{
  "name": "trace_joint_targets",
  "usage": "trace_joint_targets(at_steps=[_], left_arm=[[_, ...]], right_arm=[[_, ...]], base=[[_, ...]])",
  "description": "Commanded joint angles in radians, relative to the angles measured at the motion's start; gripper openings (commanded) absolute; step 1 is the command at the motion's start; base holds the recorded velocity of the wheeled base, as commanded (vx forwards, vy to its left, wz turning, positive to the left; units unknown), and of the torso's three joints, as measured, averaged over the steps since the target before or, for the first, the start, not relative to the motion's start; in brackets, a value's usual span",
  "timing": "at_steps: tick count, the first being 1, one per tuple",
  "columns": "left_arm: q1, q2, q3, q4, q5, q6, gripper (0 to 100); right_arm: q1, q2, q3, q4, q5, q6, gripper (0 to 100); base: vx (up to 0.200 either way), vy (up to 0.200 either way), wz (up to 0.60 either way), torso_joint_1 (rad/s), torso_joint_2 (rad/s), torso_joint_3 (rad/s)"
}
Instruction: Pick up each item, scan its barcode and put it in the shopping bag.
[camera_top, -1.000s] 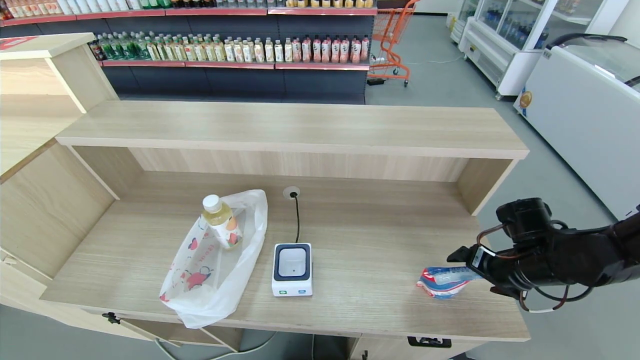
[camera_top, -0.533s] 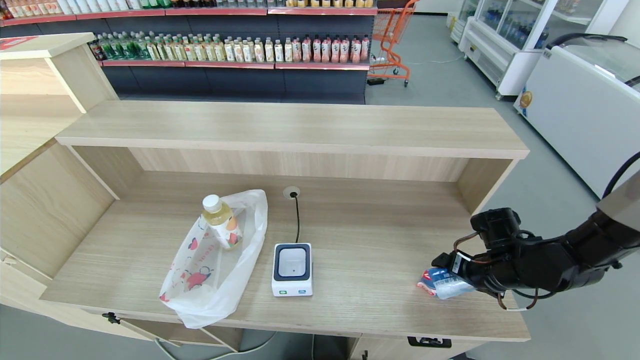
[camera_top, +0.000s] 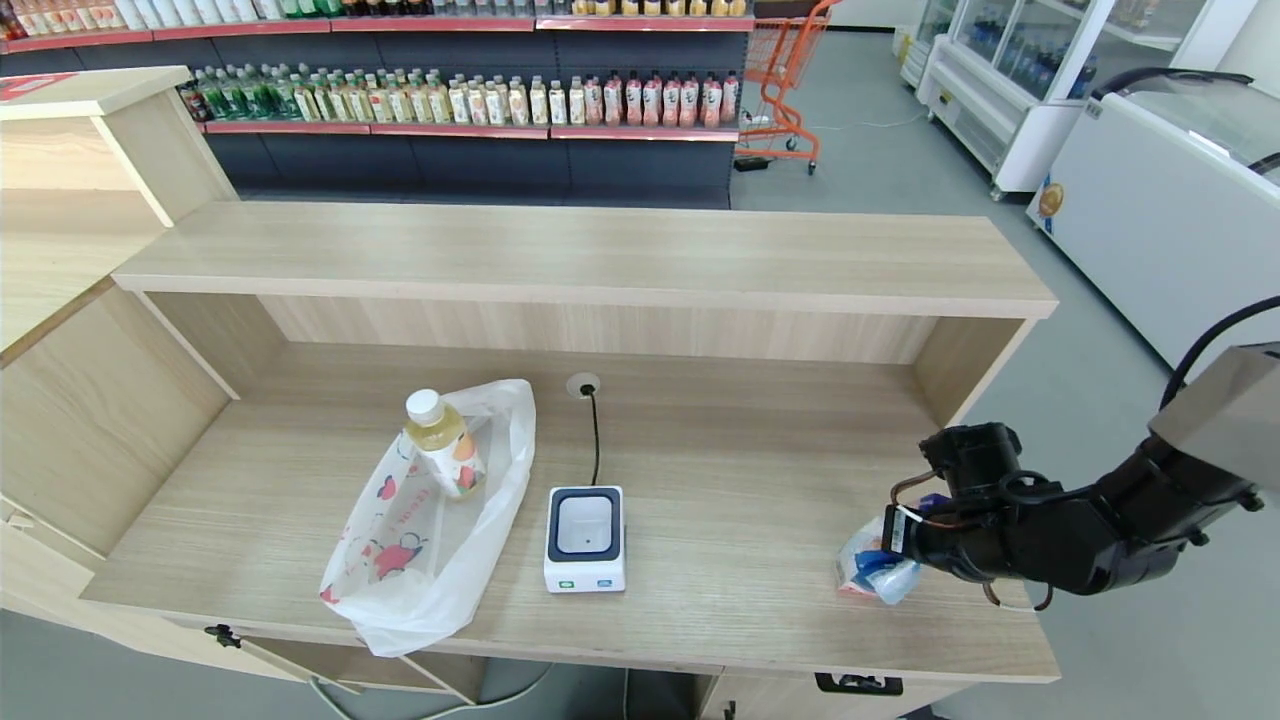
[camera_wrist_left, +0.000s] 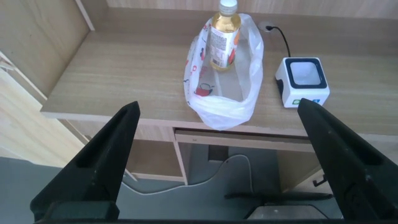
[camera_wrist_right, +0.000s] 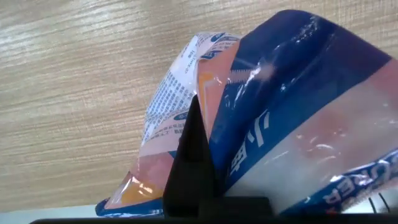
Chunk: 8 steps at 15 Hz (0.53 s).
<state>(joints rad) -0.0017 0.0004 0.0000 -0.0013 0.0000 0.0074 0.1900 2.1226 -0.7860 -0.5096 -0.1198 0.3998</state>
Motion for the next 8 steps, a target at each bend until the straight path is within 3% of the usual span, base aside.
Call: trace_joint_targets(at_steps=[1, 2, 3, 6, 8], left_arm=[[0.0, 0.001, 0.0, 0.0, 0.002, 0.0, 100], [0.0, 0.001, 0.0, 0.0, 0.002, 0.0, 100], [0.0, 0.0, 0.0, 0.0, 0.0, -0.001, 100], [0.0, 0.0, 0.0, 0.0, 0.0, 0.0, 100], [0.0, 0.001, 0.0, 0.0, 0.0, 0.0, 100]], right_arm=[[0.008, 0.008, -0.004, -0.027, -0.003, -0.012, 0], [0.009, -0.004, -0.006, -0.052, -0.001, -0.027, 0], [0.008, -0.073, -0.004, -0.098, 0.063, -0.076, 0], [-0.043, -0.23, -0.004, -0.104, 0.416, -0.19, 0], [-0.116, -0.303, 0.001, -0.138, 0.766, -0.305, 0]], base=[[0.0, 0.0, 0.0, 0.0, 0.0, 0.0], [0.0, 0.0, 0.0, 0.0, 0.0, 0.0], [0.0, 0.0, 0.0, 0.0, 0.0, 0.0], [0.0, 0.0, 0.0, 0.0, 0.0, 0.0], [0.0, 0.0, 0.0, 0.0, 0.0, 0.0]])
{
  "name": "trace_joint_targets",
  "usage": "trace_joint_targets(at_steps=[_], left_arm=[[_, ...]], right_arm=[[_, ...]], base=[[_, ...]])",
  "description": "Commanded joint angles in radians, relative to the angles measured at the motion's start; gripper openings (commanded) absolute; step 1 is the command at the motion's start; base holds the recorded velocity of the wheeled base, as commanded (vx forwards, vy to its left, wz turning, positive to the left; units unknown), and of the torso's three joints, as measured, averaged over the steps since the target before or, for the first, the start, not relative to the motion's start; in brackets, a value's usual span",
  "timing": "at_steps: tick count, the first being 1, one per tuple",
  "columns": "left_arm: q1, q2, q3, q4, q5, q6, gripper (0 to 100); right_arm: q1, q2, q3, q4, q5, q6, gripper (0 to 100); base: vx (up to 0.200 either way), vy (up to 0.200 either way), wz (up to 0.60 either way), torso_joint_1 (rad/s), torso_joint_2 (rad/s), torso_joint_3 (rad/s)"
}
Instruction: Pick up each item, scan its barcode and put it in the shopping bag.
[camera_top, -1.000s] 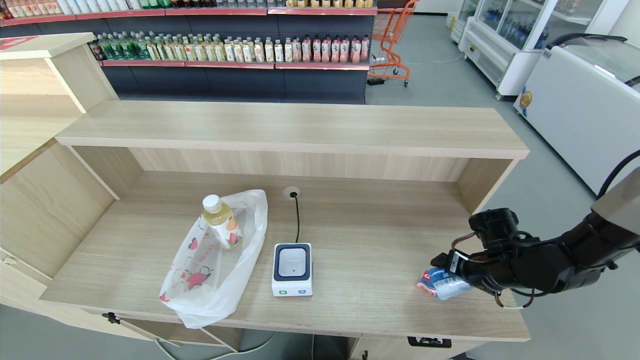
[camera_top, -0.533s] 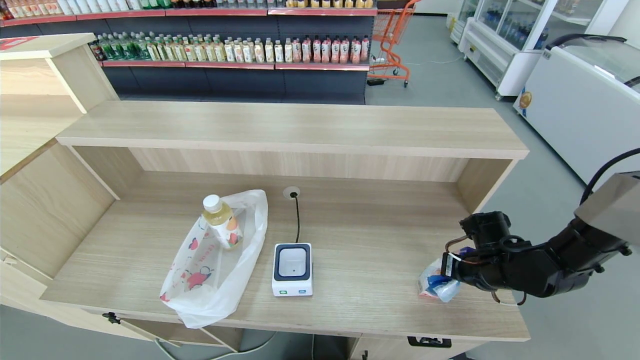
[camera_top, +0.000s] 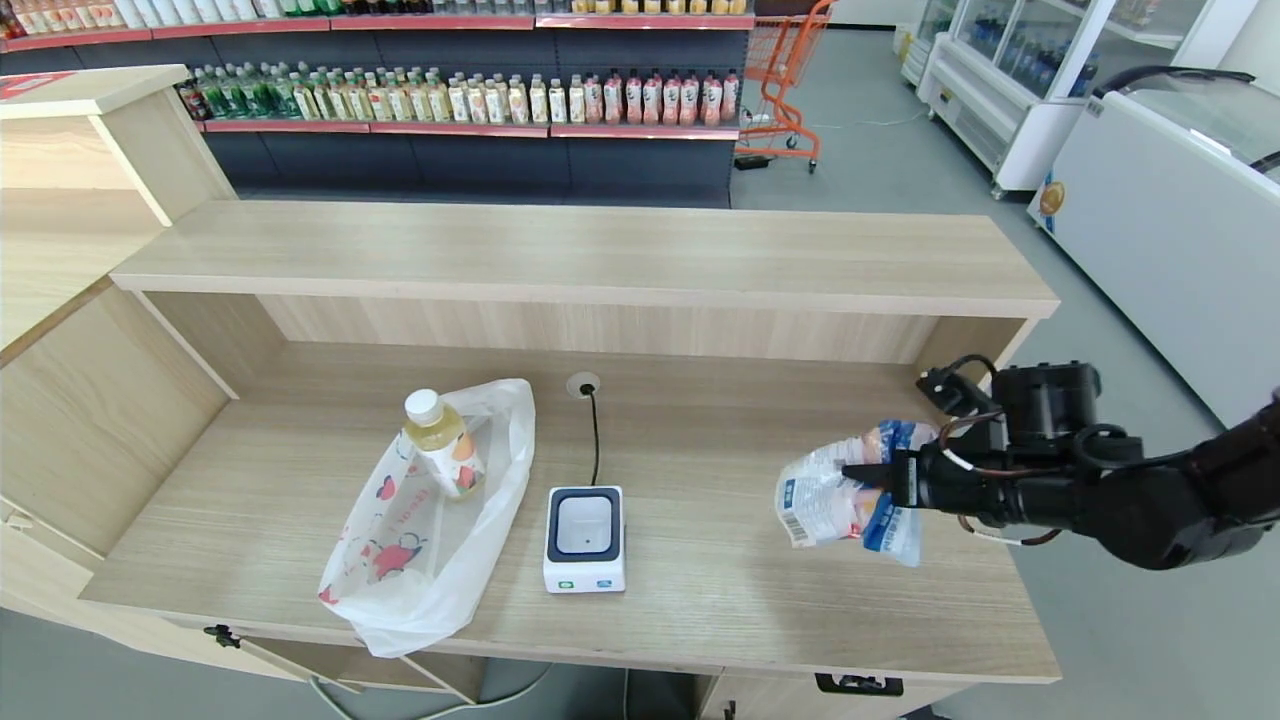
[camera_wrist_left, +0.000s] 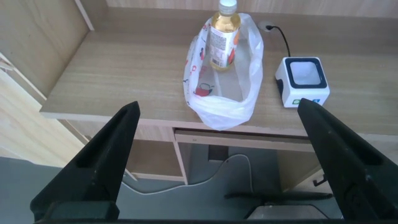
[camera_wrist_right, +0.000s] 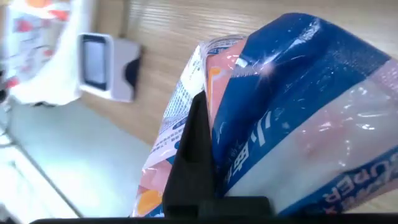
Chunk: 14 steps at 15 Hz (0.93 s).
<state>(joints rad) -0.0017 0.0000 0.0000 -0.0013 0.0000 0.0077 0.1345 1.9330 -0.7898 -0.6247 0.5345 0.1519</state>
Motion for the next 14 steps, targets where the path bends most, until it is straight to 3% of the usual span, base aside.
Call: trace_joint_targets(at_steps=[1, 5, 9, 14], left_arm=[[0.0, 0.0, 0.0, 0.0, 0.0, 0.0, 100], [0.0, 0.002, 0.0, 0.0, 0.0, 0.0, 100], [0.0, 0.002, 0.0, 0.0, 0.002, 0.0, 100], [0.0, 0.002, 0.0, 0.0, 0.002, 0.0, 100]], right_arm=[[-0.101, -0.164, 0.004, -0.032, 0.343, -0.066, 0], [-0.093, -0.315, 0.012, 0.077, 0.602, -0.054, 0], [-0.015, -0.451, 0.05, 0.301, 0.668, -0.031, 0], [0.077, -0.526, 0.073, 0.304, 0.668, 0.121, 0]], base=[[0.0, 0.0, 0.0, 0.0, 0.0, 0.0], [0.0, 0.0, 0.0, 0.0, 0.0, 0.0], [0.0, 0.0, 0.0, 0.0, 0.0, 0.0], [0.0, 0.0, 0.0, 0.0, 0.0, 0.0]])
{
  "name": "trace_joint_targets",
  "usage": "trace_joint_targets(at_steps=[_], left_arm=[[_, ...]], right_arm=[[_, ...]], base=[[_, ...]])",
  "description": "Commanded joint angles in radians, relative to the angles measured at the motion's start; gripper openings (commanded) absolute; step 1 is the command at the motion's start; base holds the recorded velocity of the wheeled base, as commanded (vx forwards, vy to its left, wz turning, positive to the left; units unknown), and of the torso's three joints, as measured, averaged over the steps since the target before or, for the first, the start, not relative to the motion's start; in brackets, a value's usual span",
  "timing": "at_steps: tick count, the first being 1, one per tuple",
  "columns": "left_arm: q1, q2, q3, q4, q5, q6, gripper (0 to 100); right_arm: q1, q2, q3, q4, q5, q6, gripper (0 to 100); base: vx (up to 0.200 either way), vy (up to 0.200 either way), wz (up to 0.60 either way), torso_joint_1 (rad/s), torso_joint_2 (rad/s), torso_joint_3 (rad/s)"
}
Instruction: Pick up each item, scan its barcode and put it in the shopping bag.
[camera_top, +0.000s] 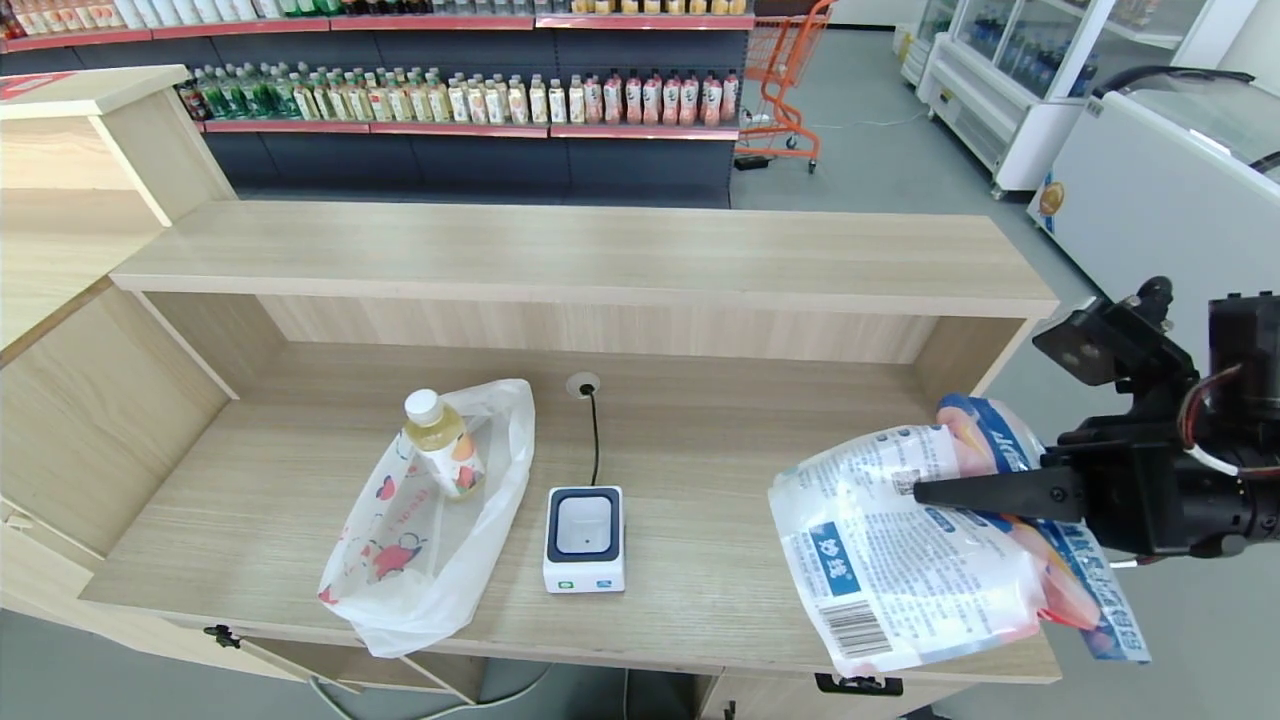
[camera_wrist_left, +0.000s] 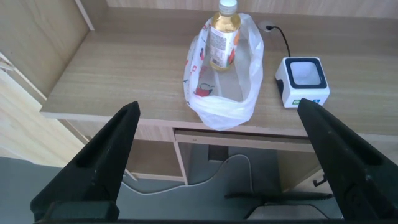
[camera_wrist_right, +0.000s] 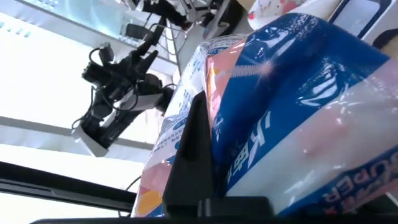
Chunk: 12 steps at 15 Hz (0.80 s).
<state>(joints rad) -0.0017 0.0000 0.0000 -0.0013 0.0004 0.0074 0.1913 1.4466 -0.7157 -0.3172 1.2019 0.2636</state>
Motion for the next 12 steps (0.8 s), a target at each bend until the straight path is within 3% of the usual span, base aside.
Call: trace_joint_targets(at_steps=[1, 12], left_arm=[[0.0, 0.002, 0.0, 0.0, 0.0, 0.0, 100], [0.0, 0.002, 0.0, 0.0, 0.001, 0.0, 100]], right_arm=[[0.034, -0.058, 0.002, -0.003, 0.001, 0.032, 0], [0.083, -0.072, 0.036, 0.003, -0.001, 0.091, 0]], base=[[0.0, 0.0, 0.0, 0.0, 0.0, 0.0], [0.0, 0.0, 0.0, 0.0, 0.0, 0.0]])
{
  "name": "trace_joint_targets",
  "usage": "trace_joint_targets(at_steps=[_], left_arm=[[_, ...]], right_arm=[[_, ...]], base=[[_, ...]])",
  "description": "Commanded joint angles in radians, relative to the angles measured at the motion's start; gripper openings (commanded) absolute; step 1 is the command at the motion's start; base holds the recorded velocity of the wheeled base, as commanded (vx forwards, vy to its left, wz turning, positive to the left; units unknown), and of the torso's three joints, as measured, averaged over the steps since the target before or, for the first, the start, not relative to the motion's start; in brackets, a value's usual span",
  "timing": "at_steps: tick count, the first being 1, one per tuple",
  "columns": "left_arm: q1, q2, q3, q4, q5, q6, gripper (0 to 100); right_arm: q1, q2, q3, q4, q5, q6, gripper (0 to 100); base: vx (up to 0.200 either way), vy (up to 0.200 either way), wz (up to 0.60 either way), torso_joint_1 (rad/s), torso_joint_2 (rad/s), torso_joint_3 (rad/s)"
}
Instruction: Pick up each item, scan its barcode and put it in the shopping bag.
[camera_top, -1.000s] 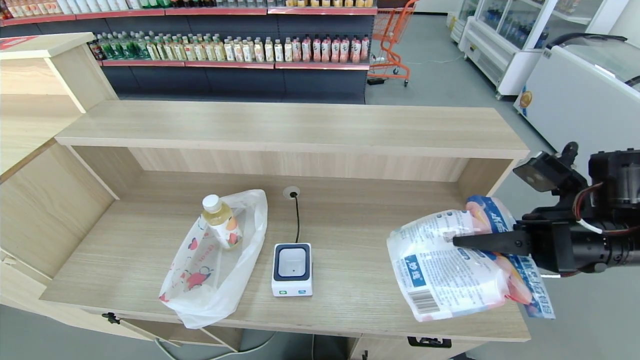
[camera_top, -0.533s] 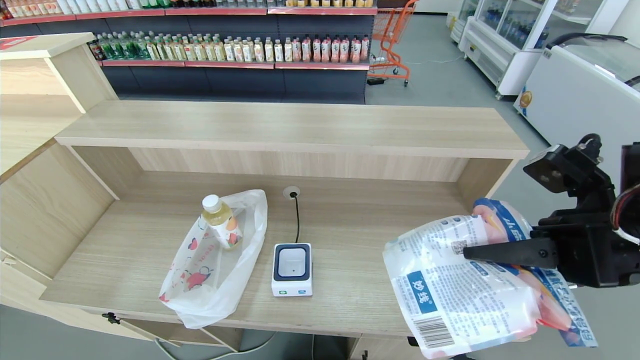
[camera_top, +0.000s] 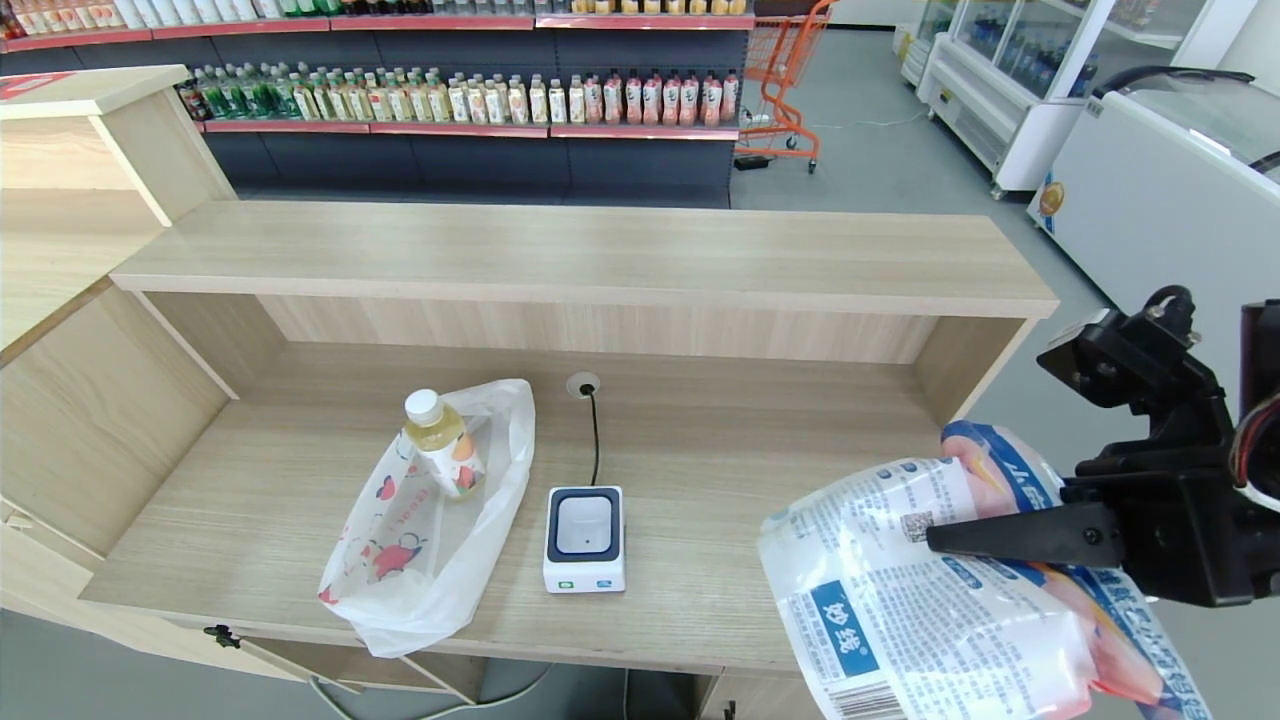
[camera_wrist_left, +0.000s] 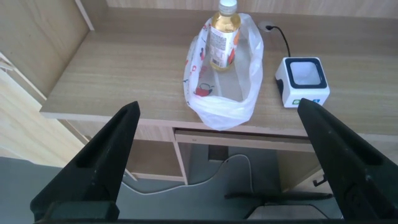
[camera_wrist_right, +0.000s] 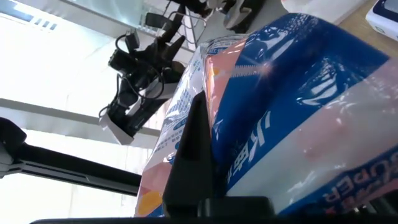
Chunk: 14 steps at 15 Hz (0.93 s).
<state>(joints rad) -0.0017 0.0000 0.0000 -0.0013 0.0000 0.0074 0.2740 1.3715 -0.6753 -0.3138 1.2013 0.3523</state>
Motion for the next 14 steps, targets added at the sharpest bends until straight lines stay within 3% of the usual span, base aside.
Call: trace_joint_targets(at_steps=[1, 14], left_arm=[[0.0, 0.002, 0.0, 0.0, 0.002, 0.0, 100], [0.0, 0.002, 0.0, 0.0, 0.002, 0.0, 100]], right_arm=[[0.001, 0.003, -0.003, 0.001, 0.0, 0.004, 0], [-0.003, -0.019, 0.007, 0.027, -0.003, 0.016, 0]], base=[[0.0, 0.0, 0.0, 0.0, 0.0, 0.0], [0.0, 0.0, 0.0, 0.0, 0.0, 0.0]])
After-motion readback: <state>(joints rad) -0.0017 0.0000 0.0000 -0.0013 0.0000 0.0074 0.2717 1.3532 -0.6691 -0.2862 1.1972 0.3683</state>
